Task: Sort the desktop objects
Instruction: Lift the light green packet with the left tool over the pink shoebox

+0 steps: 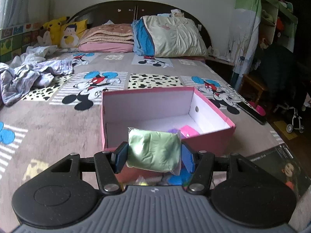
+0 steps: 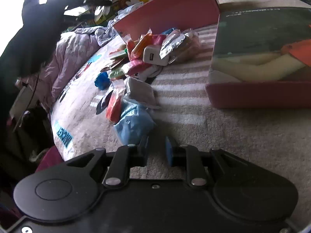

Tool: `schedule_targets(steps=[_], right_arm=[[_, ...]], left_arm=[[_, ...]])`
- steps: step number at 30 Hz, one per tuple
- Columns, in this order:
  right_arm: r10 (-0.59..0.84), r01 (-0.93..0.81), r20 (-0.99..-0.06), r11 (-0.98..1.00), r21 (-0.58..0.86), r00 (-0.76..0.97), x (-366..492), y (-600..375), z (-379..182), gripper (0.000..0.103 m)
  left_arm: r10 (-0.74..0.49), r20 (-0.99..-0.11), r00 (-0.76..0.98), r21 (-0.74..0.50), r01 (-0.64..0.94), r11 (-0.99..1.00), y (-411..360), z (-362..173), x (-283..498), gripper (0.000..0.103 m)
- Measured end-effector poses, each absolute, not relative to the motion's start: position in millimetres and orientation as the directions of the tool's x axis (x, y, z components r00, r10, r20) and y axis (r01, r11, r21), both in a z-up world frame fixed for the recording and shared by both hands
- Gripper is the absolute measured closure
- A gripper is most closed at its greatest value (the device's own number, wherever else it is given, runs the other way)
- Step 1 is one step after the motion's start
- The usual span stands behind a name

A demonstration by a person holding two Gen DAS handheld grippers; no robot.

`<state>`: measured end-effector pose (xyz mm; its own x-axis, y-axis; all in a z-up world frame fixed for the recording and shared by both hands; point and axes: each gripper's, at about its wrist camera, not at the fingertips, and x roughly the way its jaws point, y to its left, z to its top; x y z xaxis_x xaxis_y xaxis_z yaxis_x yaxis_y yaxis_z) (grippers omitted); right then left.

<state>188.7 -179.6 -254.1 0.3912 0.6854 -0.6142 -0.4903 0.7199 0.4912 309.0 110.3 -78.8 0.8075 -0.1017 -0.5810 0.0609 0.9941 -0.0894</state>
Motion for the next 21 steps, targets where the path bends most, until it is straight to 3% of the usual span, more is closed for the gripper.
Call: schedule_targets(steps=[21], right_arm=[[0.633,-0.533,-0.658,0.750,0.391,0.408,185,-169,-252,0.089]], left_arm=[[-0.025,-0.623,0.782,-0.034,0.004,0.999,104,-81,396,0.046]])
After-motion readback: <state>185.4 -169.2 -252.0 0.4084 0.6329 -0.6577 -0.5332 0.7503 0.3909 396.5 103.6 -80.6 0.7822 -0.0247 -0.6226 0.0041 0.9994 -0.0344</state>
